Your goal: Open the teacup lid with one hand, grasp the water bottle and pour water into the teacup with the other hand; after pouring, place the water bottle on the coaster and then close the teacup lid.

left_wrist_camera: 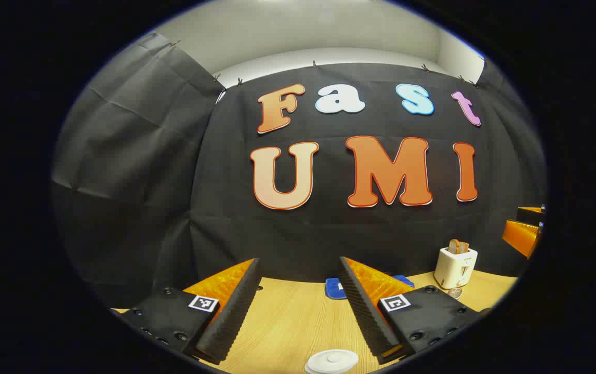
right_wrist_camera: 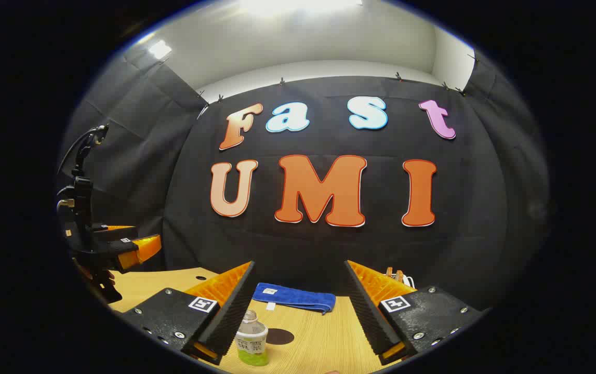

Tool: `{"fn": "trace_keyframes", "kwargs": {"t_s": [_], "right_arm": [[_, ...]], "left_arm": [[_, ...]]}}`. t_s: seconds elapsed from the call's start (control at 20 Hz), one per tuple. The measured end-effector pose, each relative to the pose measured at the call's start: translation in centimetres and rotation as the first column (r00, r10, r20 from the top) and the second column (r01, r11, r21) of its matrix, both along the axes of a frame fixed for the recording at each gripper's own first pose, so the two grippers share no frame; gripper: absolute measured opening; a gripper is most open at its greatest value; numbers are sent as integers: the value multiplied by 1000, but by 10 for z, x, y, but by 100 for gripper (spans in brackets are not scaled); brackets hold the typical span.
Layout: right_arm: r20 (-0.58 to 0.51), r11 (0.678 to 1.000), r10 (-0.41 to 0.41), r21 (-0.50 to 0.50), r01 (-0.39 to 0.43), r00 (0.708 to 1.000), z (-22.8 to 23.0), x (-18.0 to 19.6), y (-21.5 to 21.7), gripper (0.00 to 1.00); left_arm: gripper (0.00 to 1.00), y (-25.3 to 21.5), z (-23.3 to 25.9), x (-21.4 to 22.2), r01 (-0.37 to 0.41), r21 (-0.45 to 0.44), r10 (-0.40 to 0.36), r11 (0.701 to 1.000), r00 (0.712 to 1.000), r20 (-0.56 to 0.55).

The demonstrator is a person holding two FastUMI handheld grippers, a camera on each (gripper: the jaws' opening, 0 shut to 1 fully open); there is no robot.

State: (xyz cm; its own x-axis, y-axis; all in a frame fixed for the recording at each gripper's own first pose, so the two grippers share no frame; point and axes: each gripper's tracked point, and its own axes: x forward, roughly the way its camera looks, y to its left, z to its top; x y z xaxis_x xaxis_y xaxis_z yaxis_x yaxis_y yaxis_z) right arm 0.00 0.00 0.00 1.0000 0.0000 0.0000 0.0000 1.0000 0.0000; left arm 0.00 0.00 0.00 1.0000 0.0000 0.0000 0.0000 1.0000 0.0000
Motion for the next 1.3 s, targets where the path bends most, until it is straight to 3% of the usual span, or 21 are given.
{"fn": "trace_keyframes", "kwargs": {"t_s": [0.75, 1.1, 1.3], "right_arm": [[-1, 999, 15, -53, -15, 1000, -3, -7, 5, 98], [-59, 998, 23, -51, -26, 998, -30, -8, 7, 97], [-99, 997, 58, -46, -63, 993, -53, -12, 13, 98]], "left_arm": [[97, -3, 1, -5, 12, -3, -12, 1000, 1000, -2], [95, -9, -27, -6, 62, 5, -61, 998, 995, -76], [99, -18, -54, -7, 102, 16, -100, 995, 986, -132]]}}
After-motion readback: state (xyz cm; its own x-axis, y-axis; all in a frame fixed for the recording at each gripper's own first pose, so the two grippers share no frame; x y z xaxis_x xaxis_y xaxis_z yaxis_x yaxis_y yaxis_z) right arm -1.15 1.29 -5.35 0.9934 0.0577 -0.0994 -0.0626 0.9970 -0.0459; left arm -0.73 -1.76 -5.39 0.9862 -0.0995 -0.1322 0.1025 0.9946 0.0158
